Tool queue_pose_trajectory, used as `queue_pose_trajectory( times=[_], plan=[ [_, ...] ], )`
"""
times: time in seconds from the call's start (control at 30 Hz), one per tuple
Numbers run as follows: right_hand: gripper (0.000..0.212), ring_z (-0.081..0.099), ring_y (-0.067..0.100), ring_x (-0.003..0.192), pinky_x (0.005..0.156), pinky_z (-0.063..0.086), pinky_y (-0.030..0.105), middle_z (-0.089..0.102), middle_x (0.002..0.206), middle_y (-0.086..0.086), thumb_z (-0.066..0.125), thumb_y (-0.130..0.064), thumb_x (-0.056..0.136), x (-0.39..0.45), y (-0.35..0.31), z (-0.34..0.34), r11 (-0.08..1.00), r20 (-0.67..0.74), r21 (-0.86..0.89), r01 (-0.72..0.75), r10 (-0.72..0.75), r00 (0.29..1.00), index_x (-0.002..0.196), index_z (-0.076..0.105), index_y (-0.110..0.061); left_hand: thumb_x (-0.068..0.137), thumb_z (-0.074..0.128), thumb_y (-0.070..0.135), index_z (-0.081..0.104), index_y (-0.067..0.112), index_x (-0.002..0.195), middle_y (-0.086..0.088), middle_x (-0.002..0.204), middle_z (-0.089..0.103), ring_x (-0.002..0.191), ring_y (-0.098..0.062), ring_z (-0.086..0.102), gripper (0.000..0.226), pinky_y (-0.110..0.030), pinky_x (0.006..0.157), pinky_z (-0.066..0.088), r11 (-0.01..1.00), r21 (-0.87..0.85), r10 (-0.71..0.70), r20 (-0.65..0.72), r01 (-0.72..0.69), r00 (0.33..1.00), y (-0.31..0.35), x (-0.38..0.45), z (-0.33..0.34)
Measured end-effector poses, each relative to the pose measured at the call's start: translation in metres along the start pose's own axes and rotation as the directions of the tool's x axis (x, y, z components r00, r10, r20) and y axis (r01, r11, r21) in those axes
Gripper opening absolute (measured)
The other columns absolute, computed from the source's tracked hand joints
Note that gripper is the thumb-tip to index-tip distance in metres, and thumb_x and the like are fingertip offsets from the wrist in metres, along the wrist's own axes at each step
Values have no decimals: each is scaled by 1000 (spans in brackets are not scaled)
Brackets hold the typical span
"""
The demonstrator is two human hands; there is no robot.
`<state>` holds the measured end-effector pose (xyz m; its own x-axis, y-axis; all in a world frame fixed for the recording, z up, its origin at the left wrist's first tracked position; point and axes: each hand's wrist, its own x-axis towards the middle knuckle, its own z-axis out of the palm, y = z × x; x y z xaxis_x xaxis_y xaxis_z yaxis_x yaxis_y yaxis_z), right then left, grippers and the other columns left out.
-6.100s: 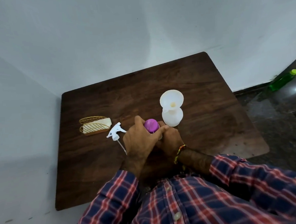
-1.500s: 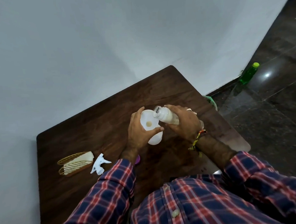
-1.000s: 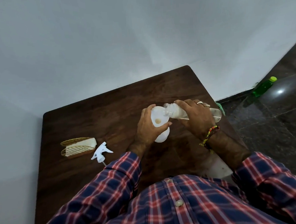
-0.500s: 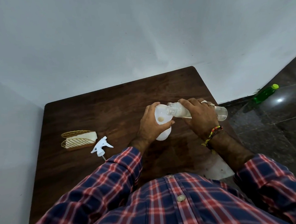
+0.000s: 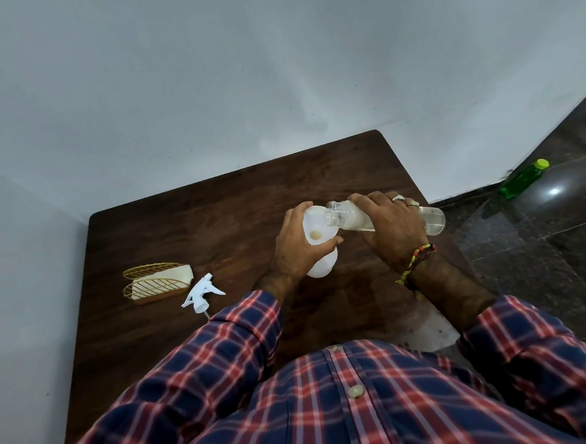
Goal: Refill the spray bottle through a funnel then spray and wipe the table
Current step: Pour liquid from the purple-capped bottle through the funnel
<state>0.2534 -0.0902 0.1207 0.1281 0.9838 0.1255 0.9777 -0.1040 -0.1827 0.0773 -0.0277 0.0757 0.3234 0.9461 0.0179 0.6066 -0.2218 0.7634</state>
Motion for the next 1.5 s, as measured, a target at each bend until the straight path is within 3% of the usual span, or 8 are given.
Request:
queue_pose_trajectory(
  times=[0.37, 1.3, 1.5],
  plan=[
    [60, 59, 32, 108, 91, 44, 49, 63, 119, 1, 74, -28, 79, 1, 0, 0, 1000, -12, -3, 3, -3, 1000, 134, 50, -28, 68, 82, 47, 41, 20, 139, 0, 139, 46, 121, -15, 48, 86, -26, 97, 42, 1000, 15, -6, 3, 6, 1000, 3, 0, -1],
    [63, 58, 31, 110, 93, 43, 51, 61, 120, 0, 74, -28, 78, 1, -2, -1, 1000, 1, -19, -21, 21, 1000, 135, 48, -30, 68, 83, 46, 41, 19, 138, 0, 139, 45, 121, -14, 47, 86, -20, 92, 38, 1000, 9, -6, 3, 6, 1000, 5, -1, -3],
    [62, 59, 33, 108, 93, 43, 52, 63, 119, 2, 75, -27, 77, 2, -2, 1, 1000, -14, -20, -16, 16, 1000, 133, 50, -28, 68, 82, 47, 41, 20, 139, 0, 139, 46, 122, -15, 47, 86, -26, 98, 42, 1000, 8, -12, 7, 12, 1000, 5, 0, -1]
  ],
)
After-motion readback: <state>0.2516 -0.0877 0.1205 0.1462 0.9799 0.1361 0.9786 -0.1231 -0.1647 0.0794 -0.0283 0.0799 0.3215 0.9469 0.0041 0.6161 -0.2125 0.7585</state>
